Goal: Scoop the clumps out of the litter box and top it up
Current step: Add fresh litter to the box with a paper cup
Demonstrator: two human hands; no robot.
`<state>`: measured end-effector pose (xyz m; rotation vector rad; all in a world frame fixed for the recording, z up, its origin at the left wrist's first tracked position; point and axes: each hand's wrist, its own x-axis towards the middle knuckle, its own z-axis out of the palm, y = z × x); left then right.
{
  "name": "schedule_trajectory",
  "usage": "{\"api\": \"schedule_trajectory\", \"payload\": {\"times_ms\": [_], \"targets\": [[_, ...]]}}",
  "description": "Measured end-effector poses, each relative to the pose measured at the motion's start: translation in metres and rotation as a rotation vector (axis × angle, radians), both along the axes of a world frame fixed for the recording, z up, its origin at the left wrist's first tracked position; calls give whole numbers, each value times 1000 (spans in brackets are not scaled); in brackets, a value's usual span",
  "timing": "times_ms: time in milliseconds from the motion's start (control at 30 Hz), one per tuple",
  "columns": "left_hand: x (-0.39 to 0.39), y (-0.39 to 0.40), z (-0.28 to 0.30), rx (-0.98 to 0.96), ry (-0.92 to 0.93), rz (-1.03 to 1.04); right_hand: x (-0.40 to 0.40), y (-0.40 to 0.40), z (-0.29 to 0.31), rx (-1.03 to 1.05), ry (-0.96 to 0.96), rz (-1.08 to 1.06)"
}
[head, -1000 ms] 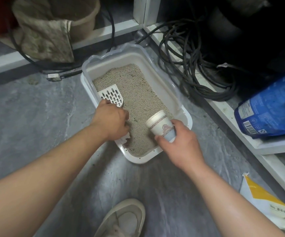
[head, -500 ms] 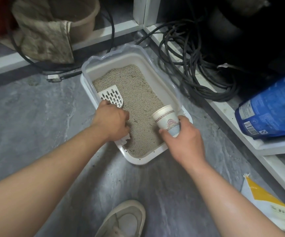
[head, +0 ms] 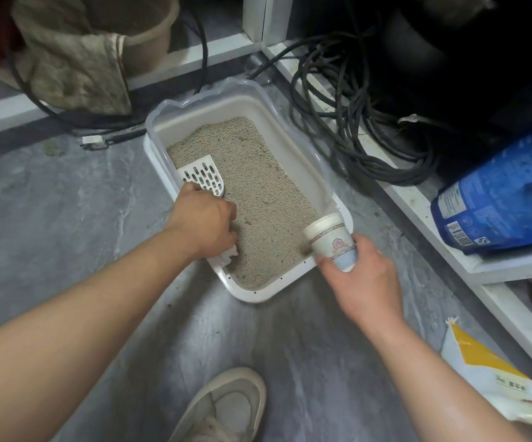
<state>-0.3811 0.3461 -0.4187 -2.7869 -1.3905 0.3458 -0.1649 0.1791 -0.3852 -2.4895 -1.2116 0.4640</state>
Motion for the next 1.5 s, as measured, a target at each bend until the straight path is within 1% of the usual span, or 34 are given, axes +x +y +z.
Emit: {"api": "schedule_trajectory", "payload": {"times_ms": [67, 233, 333, 400, 500, 533, 633, 733, 767, 867, 1000, 1067, 1133, 1167, 1267, 1367, 1500], "targets": [[1, 0, -1, 3, 7, -1, 0, -3, 2, 13, 14, -16], [1, 0, -2, 0, 14, 9, -4, -7, 4, 0, 45, 49], [1, 0, -2, 6, 22, 5, -18, -12, 1, -33, 68, 220], [1, -1, -2, 8, 20, 6, -25, -14, 0, -32, 81, 269], [0, -1, -2, -1, 21, 13, -23, -9, 0, 26, 107, 150], [0, -1, -1, -4, 23, 13, -22, -8, 0, 25, 109, 141], [1, -2, -1, -2, 29, 10, -26, -10, -2, -8, 107, 215], [0, -1, -1, -1, 33, 18, -24, -9, -3, 30, 106, 140], [0, -1, -1, -1, 35, 16, -23, -9, -4, 21, 109, 148], [1, -1, -1, 0, 45, 9, -27, -10, -5, -35, 116, 244], [1, -1, -2, 5, 39, 15, -21, -6, -3, 24, 115, 152], [1, -1, -2, 9, 44, 9, -23, -5, -4, 11, 97, 178], [2, -1, -2, 5, 47, 11, -24, -2, -5, 28, 83, 155], [2, -1, -2, 2, 45, 14, -25, 0, -6, 28, 88, 136], [3, -1, 0, -9, 49, 10, -30, 4, -8, -14, 120, 167], [4, -2, 1, -18, 53, 21, -27, 8, -7, 23, 132, 73], [3, -2, 2, -19, 68, 13, -23, 10, -6, -8, 113, 82]]}}
